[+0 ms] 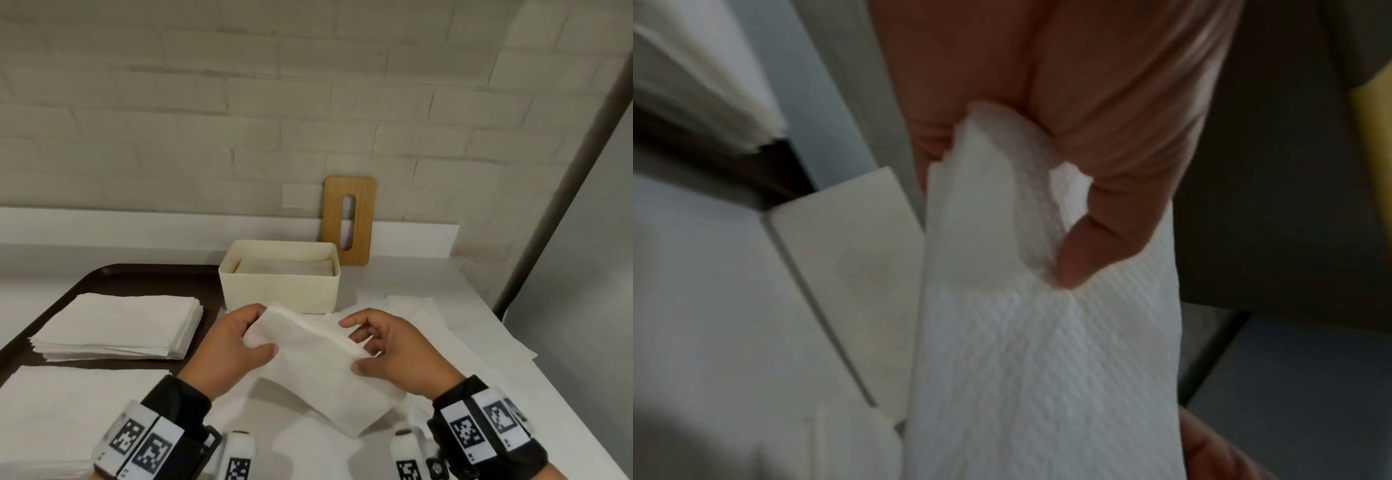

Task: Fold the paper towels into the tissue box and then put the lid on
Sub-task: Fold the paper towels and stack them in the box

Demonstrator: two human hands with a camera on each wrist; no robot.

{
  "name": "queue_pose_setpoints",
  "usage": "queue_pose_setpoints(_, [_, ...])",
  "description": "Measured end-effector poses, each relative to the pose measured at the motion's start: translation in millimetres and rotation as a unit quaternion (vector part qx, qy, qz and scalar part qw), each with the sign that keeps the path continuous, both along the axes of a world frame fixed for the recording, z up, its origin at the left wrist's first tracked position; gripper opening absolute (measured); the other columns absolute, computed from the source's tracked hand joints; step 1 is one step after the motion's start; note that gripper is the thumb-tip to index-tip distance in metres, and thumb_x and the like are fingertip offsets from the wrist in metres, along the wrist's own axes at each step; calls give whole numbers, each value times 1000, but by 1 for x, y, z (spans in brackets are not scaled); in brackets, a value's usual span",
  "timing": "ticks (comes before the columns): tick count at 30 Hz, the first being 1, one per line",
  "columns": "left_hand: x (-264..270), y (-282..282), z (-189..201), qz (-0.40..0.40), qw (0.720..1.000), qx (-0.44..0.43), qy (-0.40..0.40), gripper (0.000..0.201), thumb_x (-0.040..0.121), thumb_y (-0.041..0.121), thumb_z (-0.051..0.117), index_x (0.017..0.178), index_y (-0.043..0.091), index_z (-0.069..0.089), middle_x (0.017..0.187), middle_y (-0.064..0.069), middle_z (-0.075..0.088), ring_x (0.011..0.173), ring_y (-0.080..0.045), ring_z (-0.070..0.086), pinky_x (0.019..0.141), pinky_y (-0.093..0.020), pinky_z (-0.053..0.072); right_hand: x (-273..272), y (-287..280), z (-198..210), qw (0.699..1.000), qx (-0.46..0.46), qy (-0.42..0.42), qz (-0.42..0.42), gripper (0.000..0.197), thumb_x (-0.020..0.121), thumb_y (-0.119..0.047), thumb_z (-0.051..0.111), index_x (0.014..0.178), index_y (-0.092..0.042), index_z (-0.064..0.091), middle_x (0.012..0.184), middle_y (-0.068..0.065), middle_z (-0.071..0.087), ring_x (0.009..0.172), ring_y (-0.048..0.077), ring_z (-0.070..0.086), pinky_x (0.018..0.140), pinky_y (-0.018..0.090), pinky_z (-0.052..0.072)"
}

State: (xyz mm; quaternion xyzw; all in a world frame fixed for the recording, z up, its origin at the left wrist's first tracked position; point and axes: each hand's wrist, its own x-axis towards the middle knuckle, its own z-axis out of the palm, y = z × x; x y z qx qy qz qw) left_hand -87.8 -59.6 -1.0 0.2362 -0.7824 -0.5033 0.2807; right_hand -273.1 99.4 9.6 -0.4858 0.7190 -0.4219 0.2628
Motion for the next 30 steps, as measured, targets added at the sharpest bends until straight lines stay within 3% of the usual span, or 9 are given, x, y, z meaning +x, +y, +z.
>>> queue_pose_setpoints(2, [-4, 3, 10, -33, 999, -10, 29, 38, 71, -7, 73, 77, 30, 67, 81, 19, 72, 72, 3, 66, 61, -12, 51, 9, -5, 9, 998, 22, 48, 32, 42, 71, -11, 76, 95, -42, 59, 98, -8, 66, 87, 13, 65, 83, 25, 54])
queue_pose_setpoints(4, [-9, 6, 14, -28, 996, 14, 85, 35, 59, 3, 80, 75, 33, 69, 83, 10, 72, 73, -1, 66, 62, -16, 53, 19, -13, 10, 998, 13, 43, 49, 27, 76, -15, 73, 98, -29, 65, 102, -2, 69, 92, 14, 67, 85, 33, 55])
queue_pose_setpoints(6, [-10, 5, 7, -1, 983, 87, 159, 44, 44, 17, 84, 81, 36, 69, 86, 4, 71, 79, -7, 67, 64, -21, 55, 29, -19, 6, 998, -27, -25, 41, 24, 78, -19, 71, 101, -16, 67, 103, 7, 71, 93, 23, 68, 86, 45, 54])
queue_pose_setpoints(9, [-9, 6, -4, -17, 962, 183, 202, 78, 31, 28, 92, 104, 25, 65, 102, -3, 69, 93, -21, 68, 74, -39, 58, 40, -26, 0, 982, -114, -149, 12, 25, 77, -19, 67, 102, -21, 67, 107, 9, 71, 97, 26, 68, 89, 48, 53])
queue_pose_setpoints(12, [-9, 13, -12, -46, 958, 205, 196, 73, 43, 23, 86, 110, 11, 62, 105, -12, 72, 99, -28, 68, 77, -35, 58, 46, -29, -7, 971, -157, -178, -7, 30, 73, -19, 70, 103, -24, 66, 107, 6, 72, 99, 24, 68, 88, 43, 55])
queue_pose_setpoints(19, [-16, 29, -39, 9, 979, 145, 144, 59, 55, 37, 74, 110, 27, 58, 106, -2, 70, 98, -15, 68, 72, -24, 56, 53, -31, -31, 970, -139, -180, -85, 30, 71, -7, 79, 90, -26, 65, 89, -4, 74, 86, 10, 70, 78, 29, 58])
queue_pose_setpoints(24, [-15, 28, -24, 22, 976, 113, 186, 39, 74, 2, 72, 111, 10, 62, 105, -6, 72, 102, -17, 66, 79, -19, 53, 53, -29, -12, 956, -200, -196, -86, 33, 71, 6, 74, 81, -25, 70, 83, -4, 75, 84, 14, 71, 75, 28, 58])
queue_pose_setpoints(27, [-14, 27, -6, -20, 966, 115, 231, 54, 62, 18, 74, 113, 8, 61, 110, -3, 71, 102, -13, 67, 80, -18, 53, 53, -30, 4, 940, -257, -214, -72, 32, 71, 3, 75, 89, -23, 71, 93, 3, 75, 92, 20, 70, 82, 37, 57])
queue_pose_setpoints(30, [-16, 27, -4, 16, 979, 72, 191, 35, 70, 24, 71, 105, 23, 65, 104, 6, 73, 97, -11, 68, 79, -21, 55, 55, -32, 4, 942, -260, -201, -71, 30, 79, -5, 70, 98, -28, 65, 100, 3, 73, 95, 19, 69, 85, 37, 56])
